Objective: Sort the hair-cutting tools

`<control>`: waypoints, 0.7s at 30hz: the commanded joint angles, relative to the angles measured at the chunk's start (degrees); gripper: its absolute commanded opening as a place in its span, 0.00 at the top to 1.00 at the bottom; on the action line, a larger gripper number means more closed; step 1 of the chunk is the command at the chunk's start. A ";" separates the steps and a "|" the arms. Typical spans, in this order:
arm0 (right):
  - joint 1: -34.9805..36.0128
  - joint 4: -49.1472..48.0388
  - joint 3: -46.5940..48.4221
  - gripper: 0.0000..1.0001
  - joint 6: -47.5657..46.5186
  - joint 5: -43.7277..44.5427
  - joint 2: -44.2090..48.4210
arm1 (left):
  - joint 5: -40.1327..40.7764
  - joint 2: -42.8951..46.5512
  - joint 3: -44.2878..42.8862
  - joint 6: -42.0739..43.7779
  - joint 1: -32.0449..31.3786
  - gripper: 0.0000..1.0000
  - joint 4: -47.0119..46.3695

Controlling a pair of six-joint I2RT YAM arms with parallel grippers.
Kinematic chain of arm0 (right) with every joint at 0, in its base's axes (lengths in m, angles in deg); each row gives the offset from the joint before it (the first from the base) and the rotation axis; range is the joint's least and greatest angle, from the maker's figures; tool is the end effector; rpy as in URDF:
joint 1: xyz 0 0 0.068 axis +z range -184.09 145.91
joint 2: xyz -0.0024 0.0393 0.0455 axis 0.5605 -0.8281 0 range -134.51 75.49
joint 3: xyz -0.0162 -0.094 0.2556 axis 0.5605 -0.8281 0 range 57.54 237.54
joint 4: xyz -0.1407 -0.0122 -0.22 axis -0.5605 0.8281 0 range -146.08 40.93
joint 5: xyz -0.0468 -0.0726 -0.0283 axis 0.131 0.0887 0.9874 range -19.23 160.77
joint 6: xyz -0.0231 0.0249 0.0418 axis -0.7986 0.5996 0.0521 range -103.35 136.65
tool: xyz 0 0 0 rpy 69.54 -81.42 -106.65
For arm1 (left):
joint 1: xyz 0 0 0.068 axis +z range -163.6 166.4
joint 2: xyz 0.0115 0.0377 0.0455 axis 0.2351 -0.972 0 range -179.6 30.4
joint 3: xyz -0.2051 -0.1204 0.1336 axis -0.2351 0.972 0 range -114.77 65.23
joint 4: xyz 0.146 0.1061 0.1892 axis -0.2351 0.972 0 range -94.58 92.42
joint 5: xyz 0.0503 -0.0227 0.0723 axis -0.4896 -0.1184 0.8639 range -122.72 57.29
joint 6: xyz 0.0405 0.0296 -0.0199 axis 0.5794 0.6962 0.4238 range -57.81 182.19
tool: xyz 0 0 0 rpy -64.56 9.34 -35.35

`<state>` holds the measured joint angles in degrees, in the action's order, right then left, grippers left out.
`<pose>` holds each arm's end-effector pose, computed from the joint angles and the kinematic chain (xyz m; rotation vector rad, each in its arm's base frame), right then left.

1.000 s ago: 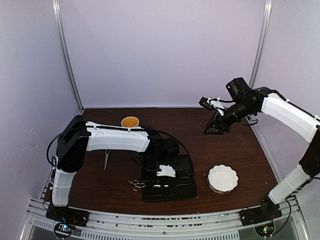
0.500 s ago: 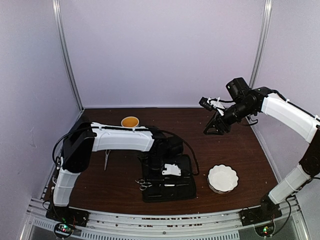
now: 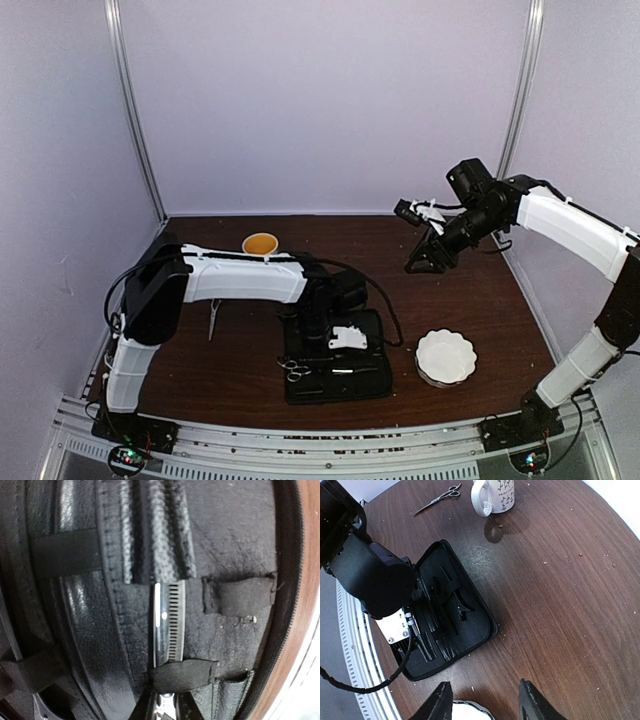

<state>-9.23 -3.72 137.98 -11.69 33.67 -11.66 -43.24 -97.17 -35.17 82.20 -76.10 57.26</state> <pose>0.2722 0.1498 0.3203 -1.3123 2.1079 0.8084 0.1920 -0.3829 0.1551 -2.0323 -2.3129 0.2741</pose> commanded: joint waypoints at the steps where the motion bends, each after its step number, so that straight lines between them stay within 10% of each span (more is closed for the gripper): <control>1: 0.49 0.78 2.11 0.54 -0.45 -0.16 -0.42 | -0.17 -0.02 3.38 -0.82 -0.61 0.79 -8.98; 9: 1.01 1.33 2.86 0.54 -0.47 -0.34 -1.84 | 3.43 9.55 7.54 -3.48 -0.58 0.58 -4.13; 21: 1.67 2.74 4.33 0.54 -1.19 -0.77 -3.33 | 6.69 17.29 20.83 -8.46 2.79 0.66 -3.93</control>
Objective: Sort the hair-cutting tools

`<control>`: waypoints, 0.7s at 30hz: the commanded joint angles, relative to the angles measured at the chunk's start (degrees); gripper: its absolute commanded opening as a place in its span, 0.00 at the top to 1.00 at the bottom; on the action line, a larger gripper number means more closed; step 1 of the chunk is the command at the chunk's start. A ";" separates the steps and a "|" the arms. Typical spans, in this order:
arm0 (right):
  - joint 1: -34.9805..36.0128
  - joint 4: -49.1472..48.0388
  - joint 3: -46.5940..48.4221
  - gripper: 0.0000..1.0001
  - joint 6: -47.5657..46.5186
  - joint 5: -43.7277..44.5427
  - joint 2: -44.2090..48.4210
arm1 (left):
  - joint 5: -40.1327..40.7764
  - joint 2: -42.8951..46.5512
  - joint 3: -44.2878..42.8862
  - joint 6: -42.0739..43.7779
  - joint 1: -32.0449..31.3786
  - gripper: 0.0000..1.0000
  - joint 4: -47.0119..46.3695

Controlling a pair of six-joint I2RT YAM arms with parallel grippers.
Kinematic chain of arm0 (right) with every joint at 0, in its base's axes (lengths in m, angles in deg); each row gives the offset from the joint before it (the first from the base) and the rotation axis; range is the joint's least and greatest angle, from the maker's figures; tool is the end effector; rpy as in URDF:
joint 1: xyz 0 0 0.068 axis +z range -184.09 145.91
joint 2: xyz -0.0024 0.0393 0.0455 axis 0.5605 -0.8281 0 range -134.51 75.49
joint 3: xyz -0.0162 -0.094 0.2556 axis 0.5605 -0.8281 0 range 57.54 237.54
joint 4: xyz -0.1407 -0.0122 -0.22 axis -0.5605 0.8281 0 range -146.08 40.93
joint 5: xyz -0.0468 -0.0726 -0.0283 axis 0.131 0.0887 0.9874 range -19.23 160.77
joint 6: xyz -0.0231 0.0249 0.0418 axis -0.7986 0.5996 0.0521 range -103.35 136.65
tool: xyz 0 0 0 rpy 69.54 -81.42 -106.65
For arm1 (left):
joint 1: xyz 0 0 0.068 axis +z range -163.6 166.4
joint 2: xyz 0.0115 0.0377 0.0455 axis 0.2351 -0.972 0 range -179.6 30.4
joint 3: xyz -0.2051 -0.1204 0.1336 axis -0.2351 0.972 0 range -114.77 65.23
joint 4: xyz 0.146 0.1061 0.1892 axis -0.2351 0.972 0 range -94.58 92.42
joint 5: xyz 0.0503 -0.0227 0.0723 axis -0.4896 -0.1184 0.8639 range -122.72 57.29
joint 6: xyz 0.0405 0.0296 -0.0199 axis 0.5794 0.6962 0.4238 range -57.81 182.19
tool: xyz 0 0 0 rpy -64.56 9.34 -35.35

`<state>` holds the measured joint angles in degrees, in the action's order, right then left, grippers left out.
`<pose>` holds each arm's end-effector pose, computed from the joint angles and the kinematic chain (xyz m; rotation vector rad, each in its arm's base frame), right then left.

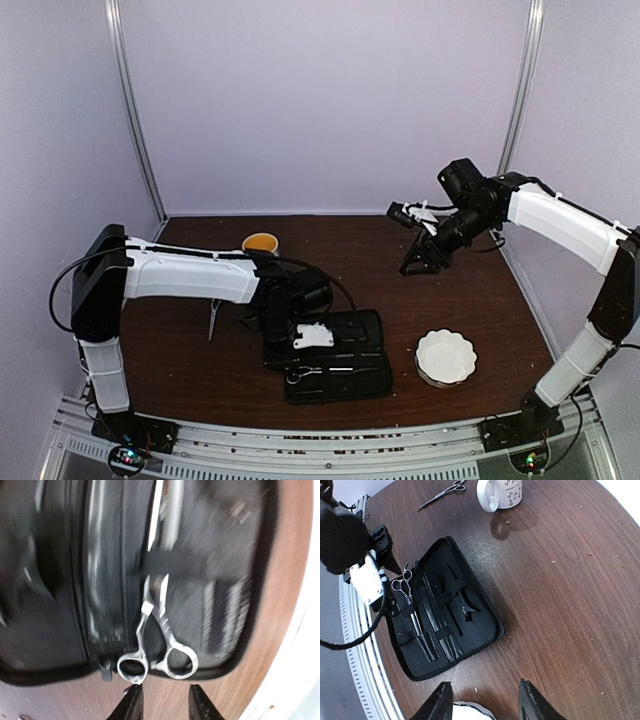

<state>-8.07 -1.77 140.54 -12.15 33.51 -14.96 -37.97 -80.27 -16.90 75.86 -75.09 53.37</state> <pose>0.2793 0.1603 0.3151 -1.3482 2.1360 0.8328 0.1708 -0.3213 0.1868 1.9053 2.4684 -0.1696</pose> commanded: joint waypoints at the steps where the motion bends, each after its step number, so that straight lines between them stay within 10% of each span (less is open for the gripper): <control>1: 0.54 0.75 1.66 0.54 -0.76 -0.73 0.05 | 1.47 0.58 2.85 -2.12 1.81 0.66 -0.29; 21: 0.78 -0.72 -0.64 0.54 -1.82 1.10 -1.23 | -4.27 -4.83 -0.22 -1.28 1.79 0.73 -3.55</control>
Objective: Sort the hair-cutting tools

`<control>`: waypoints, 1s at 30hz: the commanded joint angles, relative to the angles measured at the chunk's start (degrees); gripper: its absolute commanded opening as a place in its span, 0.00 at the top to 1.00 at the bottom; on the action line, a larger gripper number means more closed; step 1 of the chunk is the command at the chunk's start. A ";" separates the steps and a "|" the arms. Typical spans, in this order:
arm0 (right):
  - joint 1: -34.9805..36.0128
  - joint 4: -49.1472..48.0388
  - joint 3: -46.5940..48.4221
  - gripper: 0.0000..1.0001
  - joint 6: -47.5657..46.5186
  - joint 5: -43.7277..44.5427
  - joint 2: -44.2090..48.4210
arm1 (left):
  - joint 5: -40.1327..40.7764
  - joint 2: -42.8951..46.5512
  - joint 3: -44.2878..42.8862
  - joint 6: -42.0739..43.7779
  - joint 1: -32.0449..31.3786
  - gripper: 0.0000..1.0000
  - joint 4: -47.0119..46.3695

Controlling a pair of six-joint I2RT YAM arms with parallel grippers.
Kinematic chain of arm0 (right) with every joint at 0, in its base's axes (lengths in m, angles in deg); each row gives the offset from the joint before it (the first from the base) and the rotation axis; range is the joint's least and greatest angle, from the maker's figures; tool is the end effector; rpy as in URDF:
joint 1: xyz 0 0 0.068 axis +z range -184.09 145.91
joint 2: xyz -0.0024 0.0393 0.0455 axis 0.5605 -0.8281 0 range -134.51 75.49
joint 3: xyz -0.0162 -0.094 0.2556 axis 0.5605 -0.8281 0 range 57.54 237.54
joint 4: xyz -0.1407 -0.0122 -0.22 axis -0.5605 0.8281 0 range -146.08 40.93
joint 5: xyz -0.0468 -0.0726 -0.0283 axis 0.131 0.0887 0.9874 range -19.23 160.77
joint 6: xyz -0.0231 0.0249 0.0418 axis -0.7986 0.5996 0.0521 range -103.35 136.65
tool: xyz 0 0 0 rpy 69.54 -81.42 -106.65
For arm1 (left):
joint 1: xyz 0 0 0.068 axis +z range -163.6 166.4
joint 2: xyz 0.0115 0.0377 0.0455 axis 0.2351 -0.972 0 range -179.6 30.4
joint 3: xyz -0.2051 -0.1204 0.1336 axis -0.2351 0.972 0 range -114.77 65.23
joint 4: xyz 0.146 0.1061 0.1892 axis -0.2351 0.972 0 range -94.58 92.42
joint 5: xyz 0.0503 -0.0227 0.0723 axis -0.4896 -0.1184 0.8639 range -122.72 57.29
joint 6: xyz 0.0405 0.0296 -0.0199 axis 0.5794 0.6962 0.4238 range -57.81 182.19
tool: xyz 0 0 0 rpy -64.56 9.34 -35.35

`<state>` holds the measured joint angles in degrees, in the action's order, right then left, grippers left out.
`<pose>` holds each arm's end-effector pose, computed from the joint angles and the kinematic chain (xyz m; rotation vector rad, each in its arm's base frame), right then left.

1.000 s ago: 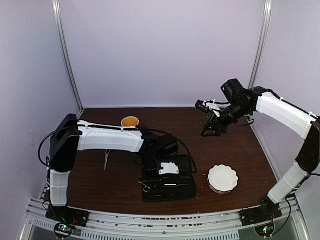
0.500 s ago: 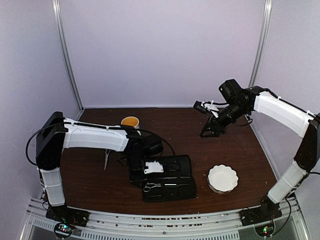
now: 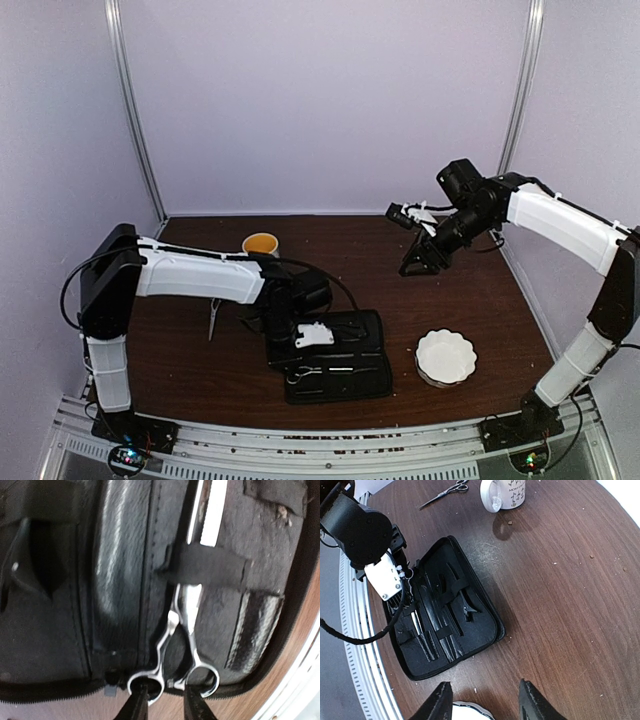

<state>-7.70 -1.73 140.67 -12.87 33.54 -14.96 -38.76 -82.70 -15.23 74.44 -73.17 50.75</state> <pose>0.2783 0.1621 0.3157 -1.3676 2.1208 0.8292 0.1822 -0.3176 0.1653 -1.8365 -2.5307 0.1735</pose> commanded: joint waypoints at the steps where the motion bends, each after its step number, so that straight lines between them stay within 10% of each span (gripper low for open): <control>1: 0.42 -0.64 -0.78 0.53 -1.29 1.15 -1.72 | -3.77 -2.95 -2.29 0.10 -0.12 0.74 -0.93; 30: 0.48 -0.15 -0.53 0.53 -1.34 1.51 -1.69 | -6.46 -10.23 -4.78 -4.38 -2.30 0.73 -16.94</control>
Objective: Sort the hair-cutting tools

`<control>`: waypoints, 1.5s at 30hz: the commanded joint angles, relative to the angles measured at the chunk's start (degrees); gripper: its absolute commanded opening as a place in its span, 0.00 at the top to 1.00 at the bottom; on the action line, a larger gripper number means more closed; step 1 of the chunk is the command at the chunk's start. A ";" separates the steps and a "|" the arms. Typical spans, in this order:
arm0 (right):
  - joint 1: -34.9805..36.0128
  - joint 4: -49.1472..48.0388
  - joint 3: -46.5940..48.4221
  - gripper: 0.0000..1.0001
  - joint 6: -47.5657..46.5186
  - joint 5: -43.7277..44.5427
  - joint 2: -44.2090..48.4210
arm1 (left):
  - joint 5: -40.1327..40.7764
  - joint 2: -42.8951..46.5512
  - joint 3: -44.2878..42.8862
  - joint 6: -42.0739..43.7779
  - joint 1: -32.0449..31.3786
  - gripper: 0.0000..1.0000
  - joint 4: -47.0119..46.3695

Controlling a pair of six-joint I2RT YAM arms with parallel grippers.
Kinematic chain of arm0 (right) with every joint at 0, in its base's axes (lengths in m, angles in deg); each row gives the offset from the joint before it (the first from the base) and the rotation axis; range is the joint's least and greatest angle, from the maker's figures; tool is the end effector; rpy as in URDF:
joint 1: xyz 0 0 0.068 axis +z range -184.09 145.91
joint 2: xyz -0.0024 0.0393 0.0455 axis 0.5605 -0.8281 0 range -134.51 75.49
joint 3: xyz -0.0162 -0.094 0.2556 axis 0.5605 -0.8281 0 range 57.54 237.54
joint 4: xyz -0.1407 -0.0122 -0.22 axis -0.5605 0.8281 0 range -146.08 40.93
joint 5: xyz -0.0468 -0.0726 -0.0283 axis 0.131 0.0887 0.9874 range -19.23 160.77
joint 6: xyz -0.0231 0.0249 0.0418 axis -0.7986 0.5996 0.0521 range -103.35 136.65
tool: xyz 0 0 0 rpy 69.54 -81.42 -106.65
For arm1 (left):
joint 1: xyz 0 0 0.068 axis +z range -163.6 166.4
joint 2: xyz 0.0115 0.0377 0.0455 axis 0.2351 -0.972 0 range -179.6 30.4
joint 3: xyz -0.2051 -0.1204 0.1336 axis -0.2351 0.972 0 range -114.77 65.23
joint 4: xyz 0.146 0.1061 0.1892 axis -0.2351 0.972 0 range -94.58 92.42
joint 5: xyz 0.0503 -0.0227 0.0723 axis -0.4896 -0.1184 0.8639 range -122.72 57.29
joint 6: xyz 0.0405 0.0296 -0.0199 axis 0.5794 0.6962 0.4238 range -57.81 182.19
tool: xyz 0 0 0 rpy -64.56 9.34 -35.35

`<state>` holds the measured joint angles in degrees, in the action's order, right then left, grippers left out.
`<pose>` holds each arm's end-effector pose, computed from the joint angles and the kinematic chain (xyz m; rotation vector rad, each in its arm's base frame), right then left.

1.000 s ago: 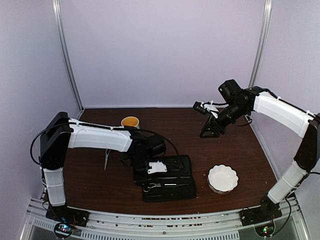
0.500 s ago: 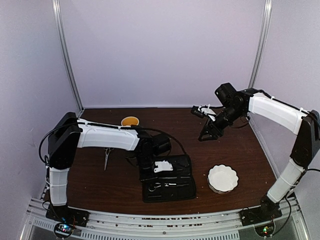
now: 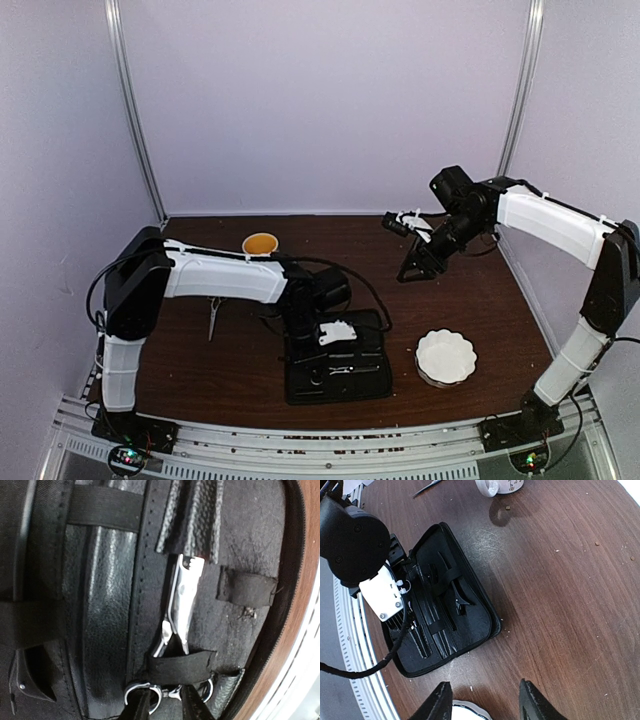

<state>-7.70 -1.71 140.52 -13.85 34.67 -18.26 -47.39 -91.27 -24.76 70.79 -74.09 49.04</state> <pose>0.2885 0.1665 0.2969 -1.3888 2.1754 0.8179 0.1929 -0.3591 0.1524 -1.7576 -2.5240 0.4114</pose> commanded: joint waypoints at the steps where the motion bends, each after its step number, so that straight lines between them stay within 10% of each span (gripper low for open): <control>1: 0.50 -0.13 -0.29 0.53 -0.33 0.33 1.59 | 2.75 -1.26 5.31 -0.84 -1.39 0.73 -16.09; 23: 1.16 0.53 0.11 0.53 -0.27 0.94 3.02 | 0.55 1.61 10.65 -4.84 -1.56 0.68 -27.11; 45: 3.79 -2.77 -7.23 0.50 -2.58 -2.11 11.79 | 25.29 26.82 20.96 -7.31 1.45 0.58 -20.60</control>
<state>-6.02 -3.48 136.38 -14.25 34.91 -10.00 -30.39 -70.02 -5.53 66.26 -74.94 28.50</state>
